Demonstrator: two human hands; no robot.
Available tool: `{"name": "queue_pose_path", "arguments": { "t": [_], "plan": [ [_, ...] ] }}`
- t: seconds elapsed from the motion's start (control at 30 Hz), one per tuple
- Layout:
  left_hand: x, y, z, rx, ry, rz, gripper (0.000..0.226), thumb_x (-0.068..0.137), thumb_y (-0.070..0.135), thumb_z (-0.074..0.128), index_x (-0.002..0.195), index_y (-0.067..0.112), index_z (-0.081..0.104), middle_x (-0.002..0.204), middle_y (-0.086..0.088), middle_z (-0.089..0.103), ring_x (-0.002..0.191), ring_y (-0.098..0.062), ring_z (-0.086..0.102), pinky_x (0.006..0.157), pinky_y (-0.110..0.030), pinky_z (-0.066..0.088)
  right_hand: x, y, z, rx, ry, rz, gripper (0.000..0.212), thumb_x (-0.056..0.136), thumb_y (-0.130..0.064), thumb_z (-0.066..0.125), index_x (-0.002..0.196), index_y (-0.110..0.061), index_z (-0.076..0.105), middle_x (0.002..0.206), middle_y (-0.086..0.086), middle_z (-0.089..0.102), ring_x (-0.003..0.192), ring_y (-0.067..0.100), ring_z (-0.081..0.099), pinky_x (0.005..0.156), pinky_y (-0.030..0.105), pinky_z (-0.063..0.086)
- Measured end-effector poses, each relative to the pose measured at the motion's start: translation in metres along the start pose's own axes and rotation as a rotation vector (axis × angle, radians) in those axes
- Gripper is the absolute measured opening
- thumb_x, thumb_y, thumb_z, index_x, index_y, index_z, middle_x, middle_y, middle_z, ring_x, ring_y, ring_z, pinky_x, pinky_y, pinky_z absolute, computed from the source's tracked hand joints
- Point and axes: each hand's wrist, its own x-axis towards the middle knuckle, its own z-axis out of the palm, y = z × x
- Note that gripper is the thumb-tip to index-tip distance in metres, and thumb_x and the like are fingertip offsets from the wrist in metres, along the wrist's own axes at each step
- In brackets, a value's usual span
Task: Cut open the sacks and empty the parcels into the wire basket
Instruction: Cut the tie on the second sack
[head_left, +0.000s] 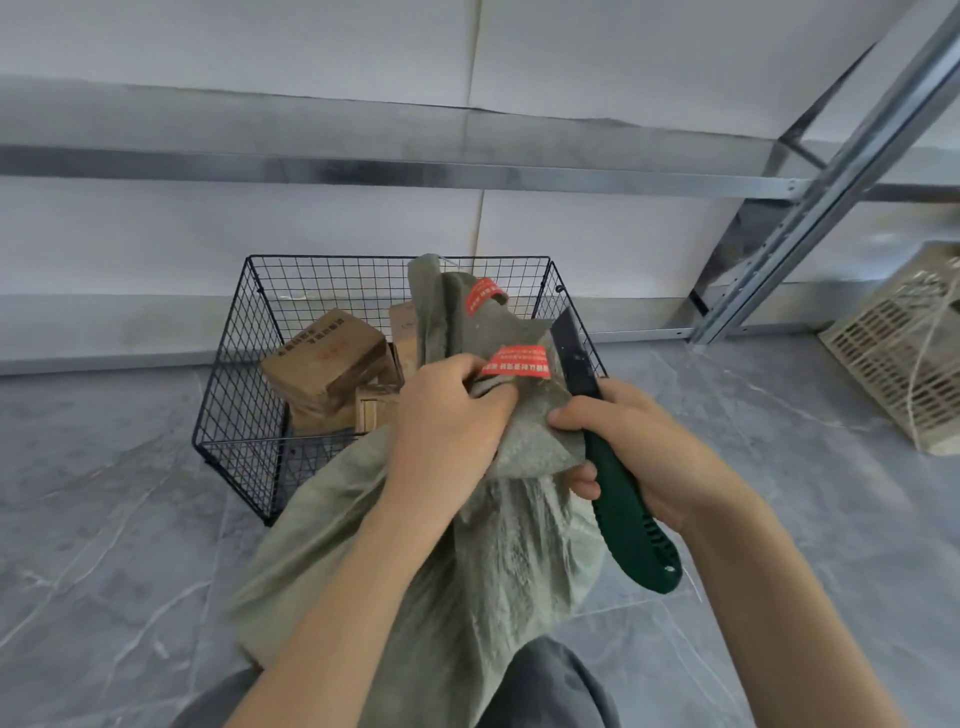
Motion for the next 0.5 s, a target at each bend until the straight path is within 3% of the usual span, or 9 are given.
{"name": "queue_pose_path", "arguments": {
  "t": [0.17, 0.27, 0.37, 0.5],
  "plan": [
    [-0.006, 0.001, 0.008, 0.055, 0.201, 0.081, 0.030, 0.084, 0.012, 0.056, 0.058, 0.006, 0.042, 0.051, 0.001, 0.037, 0.051, -0.014, 0.029, 0.052, -0.032, 0.022, -0.020, -0.014, -0.006, -0.062, -0.017, -0.009, 0.006, 0.090, -0.008, 0.049, 0.091, -0.012, 0.045, 0.055, 0.003, 0.043, 0.048, 0.017, 0.039, 0.048, 0.027, 0.038],
    [-0.009, -0.001, 0.008, 0.060, 0.278, 0.086, 0.030, 0.085, 0.011, 0.054, 0.058, 0.010, 0.041, 0.053, 0.003, 0.035, 0.051, -0.013, 0.028, 0.049, -0.029, 0.017, -0.032, -0.024, -0.005, -0.181, -0.086, -0.008, 0.018, 0.079, -0.017, 0.048, 0.096, -0.014, 0.045, 0.061, 0.005, 0.049, 0.057, 0.021, 0.047, 0.060, 0.034, 0.042],
    [-0.011, -0.002, 0.006, 0.026, 0.340, 0.084, 0.027, 0.085, 0.012, 0.053, 0.061, 0.017, 0.043, 0.055, 0.006, 0.038, 0.052, -0.010, 0.032, 0.049, -0.026, 0.019, -0.039, -0.035, 0.004, -0.407, -0.051, -0.092, 0.011, 0.096, -0.020, 0.048, 0.099, -0.010, 0.052, 0.062, 0.004, 0.058, 0.056, 0.021, 0.057, 0.060, 0.032, 0.049],
    [-0.011, -0.005, 0.004, 0.000, 0.380, 0.091, 0.020, 0.087, 0.012, 0.054, 0.068, 0.017, 0.049, 0.058, 0.008, 0.042, 0.053, -0.007, 0.035, 0.051, -0.023, 0.023, -0.044, -0.046, 0.014, -0.622, -0.038, -0.177, 0.021, 0.100, -0.017, 0.040, 0.098, -0.003, 0.055, 0.068, 0.011, 0.065, 0.053, 0.023, 0.060, 0.055, 0.031, 0.053]
  ]
}}
